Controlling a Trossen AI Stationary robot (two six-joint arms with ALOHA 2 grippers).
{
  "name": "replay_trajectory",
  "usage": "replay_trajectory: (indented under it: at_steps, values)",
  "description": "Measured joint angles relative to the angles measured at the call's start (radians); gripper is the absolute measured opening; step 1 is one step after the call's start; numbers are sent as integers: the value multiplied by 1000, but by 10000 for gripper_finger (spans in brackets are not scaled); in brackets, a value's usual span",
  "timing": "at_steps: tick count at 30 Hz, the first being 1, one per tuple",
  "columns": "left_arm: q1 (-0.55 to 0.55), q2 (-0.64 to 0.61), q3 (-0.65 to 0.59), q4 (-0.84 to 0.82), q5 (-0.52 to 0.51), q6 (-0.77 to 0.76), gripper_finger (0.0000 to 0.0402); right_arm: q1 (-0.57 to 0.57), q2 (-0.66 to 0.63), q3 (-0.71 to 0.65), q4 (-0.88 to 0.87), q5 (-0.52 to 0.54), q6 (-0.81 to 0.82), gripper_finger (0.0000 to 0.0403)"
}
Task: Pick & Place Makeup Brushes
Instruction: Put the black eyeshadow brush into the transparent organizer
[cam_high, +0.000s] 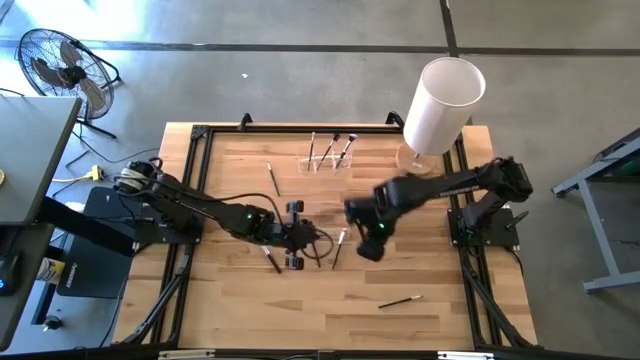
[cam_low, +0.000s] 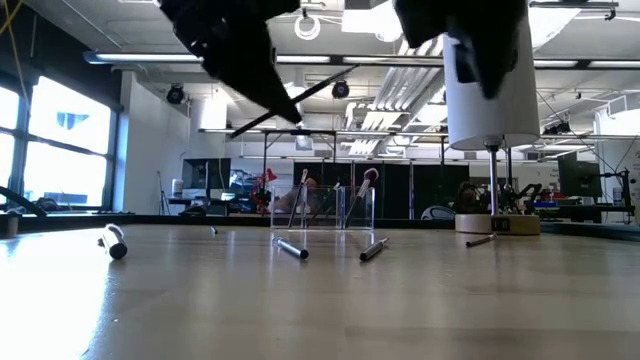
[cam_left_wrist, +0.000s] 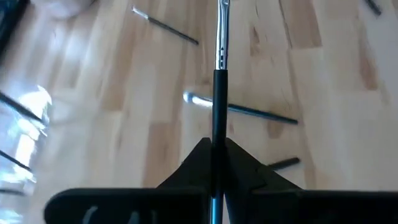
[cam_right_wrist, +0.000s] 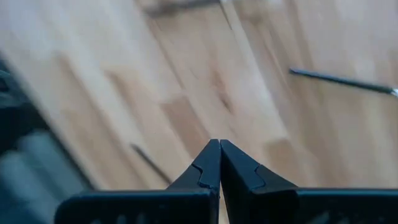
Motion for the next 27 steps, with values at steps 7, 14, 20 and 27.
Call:
replay_trajectory:
  at_steps: [7,14,20,27]
  values:
    - [-51,-72,-171,269,-51,-140,11,234,-187,-308,231,86,205,1]
    - [-62,-131,-265,527,-115,-125,11,475,-431,-714,806,456,549,0]
    - [58,-204,-287,596,-87,-146,15,529,-452,-915,1389,936,327,0]
    - [310,-287,-321,636,57,-36,11,476,-447,-924,1520,1003,25,0]
